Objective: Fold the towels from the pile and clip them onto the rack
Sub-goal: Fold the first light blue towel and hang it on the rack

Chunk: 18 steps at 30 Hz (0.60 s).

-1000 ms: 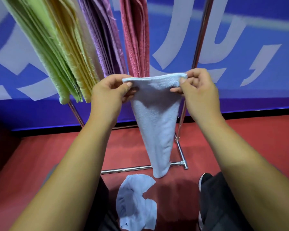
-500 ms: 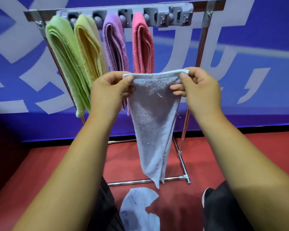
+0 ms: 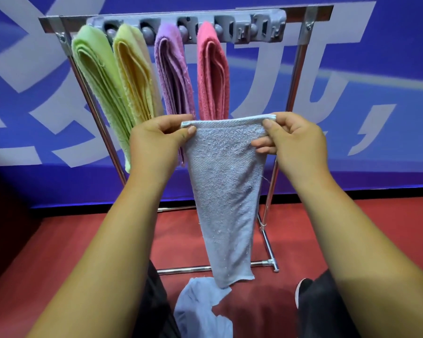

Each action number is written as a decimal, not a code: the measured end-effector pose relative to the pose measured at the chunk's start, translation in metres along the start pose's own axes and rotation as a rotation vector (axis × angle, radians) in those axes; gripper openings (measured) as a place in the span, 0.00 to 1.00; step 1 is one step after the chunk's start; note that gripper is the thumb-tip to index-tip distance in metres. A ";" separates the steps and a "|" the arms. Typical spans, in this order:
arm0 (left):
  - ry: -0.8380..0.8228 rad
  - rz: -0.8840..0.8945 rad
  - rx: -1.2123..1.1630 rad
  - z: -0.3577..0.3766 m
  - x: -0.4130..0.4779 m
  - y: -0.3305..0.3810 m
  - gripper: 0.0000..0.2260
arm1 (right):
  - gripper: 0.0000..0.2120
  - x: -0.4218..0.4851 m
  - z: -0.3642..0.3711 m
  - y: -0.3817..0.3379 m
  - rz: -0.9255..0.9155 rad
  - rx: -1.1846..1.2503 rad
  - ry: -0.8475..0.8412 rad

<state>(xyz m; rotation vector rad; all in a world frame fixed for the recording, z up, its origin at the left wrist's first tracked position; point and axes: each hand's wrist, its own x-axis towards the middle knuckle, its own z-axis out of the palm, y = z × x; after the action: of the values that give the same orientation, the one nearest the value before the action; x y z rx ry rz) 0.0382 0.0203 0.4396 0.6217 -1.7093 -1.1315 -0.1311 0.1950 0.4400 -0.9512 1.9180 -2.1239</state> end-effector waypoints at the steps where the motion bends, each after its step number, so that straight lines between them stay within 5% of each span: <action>1: -0.004 0.019 0.046 0.001 0.000 -0.001 0.10 | 0.08 -0.001 0.000 0.002 0.011 0.020 0.003; 8: -0.073 0.003 0.116 0.004 -0.006 -0.026 0.06 | 0.03 -0.015 -0.002 0.021 0.099 0.005 -0.025; 18: -0.123 -0.252 -0.139 0.016 -0.021 -0.093 0.07 | 0.06 -0.022 -0.004 0.085 0.051 -0.246 -0.002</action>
<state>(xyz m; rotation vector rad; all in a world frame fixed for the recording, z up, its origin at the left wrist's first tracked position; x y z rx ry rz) 0.0237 0.0025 0.3455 0.7064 -1.6697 -1.4800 -0.1423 0.1934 0.3525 -0.9325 2.2148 -1.8899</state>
